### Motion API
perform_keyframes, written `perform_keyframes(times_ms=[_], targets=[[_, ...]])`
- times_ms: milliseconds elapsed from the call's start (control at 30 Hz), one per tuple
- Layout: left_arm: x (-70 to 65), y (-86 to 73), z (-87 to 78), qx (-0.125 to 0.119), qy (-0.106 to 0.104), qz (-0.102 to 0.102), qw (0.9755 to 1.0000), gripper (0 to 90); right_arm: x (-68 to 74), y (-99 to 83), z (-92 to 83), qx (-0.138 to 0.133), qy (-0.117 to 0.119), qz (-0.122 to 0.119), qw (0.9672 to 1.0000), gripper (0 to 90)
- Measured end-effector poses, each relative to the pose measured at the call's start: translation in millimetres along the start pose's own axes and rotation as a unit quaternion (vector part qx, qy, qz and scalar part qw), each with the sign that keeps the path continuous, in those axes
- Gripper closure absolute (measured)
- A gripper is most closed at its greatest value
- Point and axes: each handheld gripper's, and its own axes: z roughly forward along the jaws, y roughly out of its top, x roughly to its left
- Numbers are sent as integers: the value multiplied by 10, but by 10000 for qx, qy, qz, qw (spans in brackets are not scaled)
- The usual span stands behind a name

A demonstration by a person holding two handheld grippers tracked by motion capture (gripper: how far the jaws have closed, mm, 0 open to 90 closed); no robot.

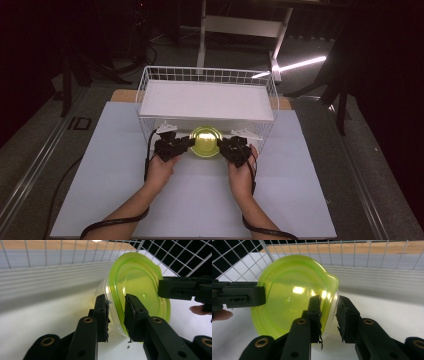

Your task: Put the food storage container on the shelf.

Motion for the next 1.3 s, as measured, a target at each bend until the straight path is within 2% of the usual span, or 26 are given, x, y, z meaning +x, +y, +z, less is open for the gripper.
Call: perform_keyframes(times_ms=[67, 133, 233, 267, 300, 367, 433, 500, 533, 600, 667, 800, 867, 933, 1000, 1067, 1167, 1300], targets=[[8, 17, 30, 114, 91, 68, 9999, 690, 1, 16, 23, -34, -64, -39, 10000, 706], [2, 24, 49, 85, 63, 9, 9999, 667, -11, 15, 52, -40, -133, -57, 9999, 694], [26, 21, 75, -5, -18, -248, 9997, 665, -54, 12, 87, -160, -148, 72, 9997, 663], [30, 17, 87, -35, 46, -302, 9995, 664, -68, 22, 99, -175, -165, 95, 9997, 640], [24, 13, 96, -104, 157, -169, 9997, 616, -79, 31, 112, -201, -200, 84, 9996, 632], [21, 35, 115, -132, 256, 26, 9996, 611, -89, 44, 147, -194, -184, 137, 9995, 613], [3, 54, 130, -130, 378, 127, 9991, 605, -88, 46, 172, -198, -245, 72, 9995, 608], [-6, 66, 143, -130, 456, 140, 9988, 598, -93, 54, 186, -200, -270, 95, 9994, 585], [7, 70, 146, -126, 437, 80, 9989, 589, -100, 57, 189, -196, -278, 123, 9993, 568], [10, 68, 138, -137, 441, 83, 9989, 541, -110, 51, 174, -263, -272, 174, 9991, 537], [13, 63, 113, -204, 362, 117, 9991, 540, -105, 43, 144, -349, -237, 132, 9990, 525], [21, 51, 59, -280, 144, -36, 9995, 537, -89, 46, 75, -403, -136, 134, 9990, 502], [-1, 37, 29, -263, 135, -56, 9995, 519, -80, 43, 42, -408, -55, 179, 9990, 496], [-6, 26, -22, -292, 117, 4, 9995, 504, -67, 37, 23, -405, -41, 161, 9990, 493], [-18, 12, -74, -338, 83, -31, 9994, 504, -44, 28, -6, -405, -15, 123, 9991, 493], [-29, -3, -121, -296, 42, 16, 9996, 504, -22, 17, -38, -371, 14, 86, 9993, 493], [-50, -18, -222, -230, -74, 189, 9995, 504, 1, -5, -108, -361, 55, 11, 9993, 493], [-40, -47, -383, -293, -235, 106, 9992, 500, 15, -49, -191, -332, 176, 14, 9993, 489]])
